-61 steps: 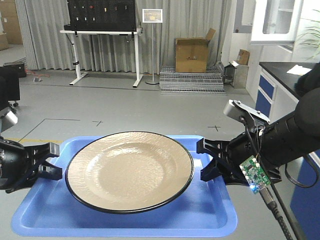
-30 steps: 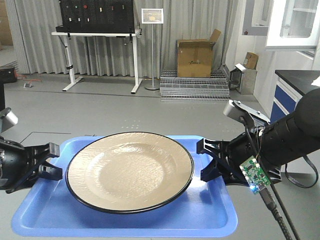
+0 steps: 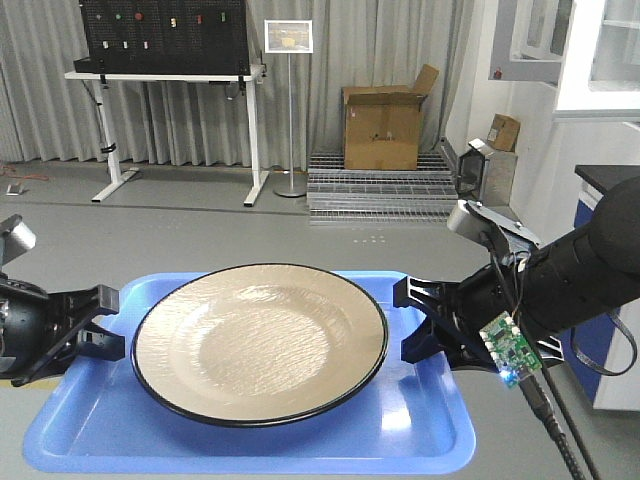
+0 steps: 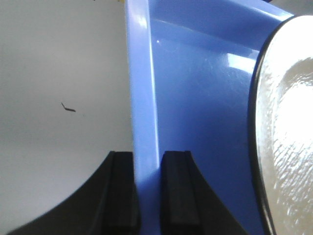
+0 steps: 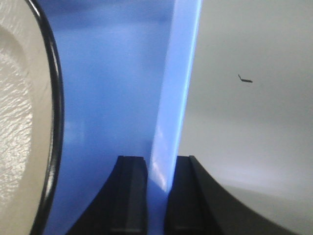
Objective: Place disk in tray to left cabinet
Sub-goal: 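Hold the tray level with both grippers while the base drives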
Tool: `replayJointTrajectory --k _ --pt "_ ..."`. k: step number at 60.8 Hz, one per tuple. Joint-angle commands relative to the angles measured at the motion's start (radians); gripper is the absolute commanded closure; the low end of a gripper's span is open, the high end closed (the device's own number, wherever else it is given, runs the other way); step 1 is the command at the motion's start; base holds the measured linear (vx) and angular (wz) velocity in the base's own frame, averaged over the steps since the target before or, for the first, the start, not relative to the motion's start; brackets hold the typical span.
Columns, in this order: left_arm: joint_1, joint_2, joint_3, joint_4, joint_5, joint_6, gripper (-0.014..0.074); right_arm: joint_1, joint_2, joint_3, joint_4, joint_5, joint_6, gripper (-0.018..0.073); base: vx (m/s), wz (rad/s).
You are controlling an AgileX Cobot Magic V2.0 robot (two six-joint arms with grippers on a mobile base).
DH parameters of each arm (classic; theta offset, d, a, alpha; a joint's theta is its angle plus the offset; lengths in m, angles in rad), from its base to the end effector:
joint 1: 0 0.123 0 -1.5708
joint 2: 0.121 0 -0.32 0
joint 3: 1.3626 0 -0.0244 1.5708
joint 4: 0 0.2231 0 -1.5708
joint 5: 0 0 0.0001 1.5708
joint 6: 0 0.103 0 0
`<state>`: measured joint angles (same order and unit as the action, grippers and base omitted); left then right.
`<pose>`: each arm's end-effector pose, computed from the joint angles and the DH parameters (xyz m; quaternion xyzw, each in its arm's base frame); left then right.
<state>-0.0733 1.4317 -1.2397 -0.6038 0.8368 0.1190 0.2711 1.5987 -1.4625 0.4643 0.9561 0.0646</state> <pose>0.2767 -0.0639 0.3740 -0.0334 0.9153 -0.2647 0.3016 0.3050 0.1239 0.3748 -0.0218 0.9373 0.2598 0.2314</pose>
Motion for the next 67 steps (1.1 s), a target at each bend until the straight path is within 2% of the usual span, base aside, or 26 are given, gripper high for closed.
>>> replayJointTrajectory --k 1,67 --pt "-0.023 -0.044 -0.039 -0.132 -0.025 -0.007 0.0596 0.019 -0.047 -0.041 0.119 -0.049 -0.021 0.0564 0.67 -0.04" --pt "-0.023 -0.044 -0.039 -0.132 -0.006 -0.007 0.0596 0.019 -0.047 -0.039 0.119 -0.044 -0.021 0.0564 0.67 -0.04"
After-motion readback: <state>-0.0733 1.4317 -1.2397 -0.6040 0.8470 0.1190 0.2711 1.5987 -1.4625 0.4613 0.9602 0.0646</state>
